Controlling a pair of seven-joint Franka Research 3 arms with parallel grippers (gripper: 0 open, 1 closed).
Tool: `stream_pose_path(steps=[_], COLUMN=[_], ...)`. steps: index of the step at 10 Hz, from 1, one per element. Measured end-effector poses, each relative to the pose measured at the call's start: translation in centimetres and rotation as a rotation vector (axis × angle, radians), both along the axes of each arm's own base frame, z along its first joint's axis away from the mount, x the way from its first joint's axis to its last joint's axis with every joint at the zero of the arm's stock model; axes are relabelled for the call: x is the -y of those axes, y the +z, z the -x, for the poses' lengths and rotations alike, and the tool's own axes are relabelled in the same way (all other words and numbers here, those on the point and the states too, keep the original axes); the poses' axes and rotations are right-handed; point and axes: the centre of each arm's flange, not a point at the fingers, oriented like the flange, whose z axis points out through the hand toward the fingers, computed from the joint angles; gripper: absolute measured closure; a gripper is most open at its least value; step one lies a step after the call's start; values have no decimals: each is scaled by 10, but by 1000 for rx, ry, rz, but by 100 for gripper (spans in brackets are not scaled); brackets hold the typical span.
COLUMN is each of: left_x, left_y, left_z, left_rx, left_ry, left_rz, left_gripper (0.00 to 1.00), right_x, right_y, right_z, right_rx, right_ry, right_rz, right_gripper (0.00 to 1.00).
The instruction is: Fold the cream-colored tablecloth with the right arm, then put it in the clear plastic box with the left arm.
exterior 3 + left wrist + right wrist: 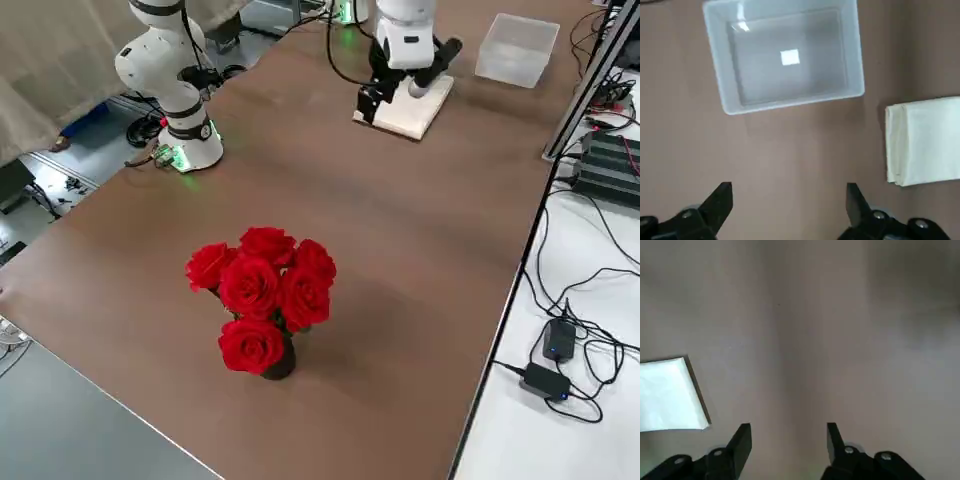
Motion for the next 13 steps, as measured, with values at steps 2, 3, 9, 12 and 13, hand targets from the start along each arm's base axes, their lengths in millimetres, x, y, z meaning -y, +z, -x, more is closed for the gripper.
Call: stream_pose_path(steps=[2,3,9,12,13], left_x=[27,37,117,157,171], left_y=[-32,-55,-211,-285,-308], left_z=[4,8,51,57,61], left_rx=[-13,-11,72,54,49], left_ry=[11,12,41,35,34], left_rz=[63,92,181,202,216], left_gripper=[0,0,0,0,0], right_x=[12,18,33,23,16], right_y=[23,39,118,140,140], right_z=[8,14,61,73,71], right_rx=[20,44,148,193,195], right_ry=[0,-7,-33,-16,1], right_rz=[46,66,73,81,100], right_gripper=[26,24,0,0,0])
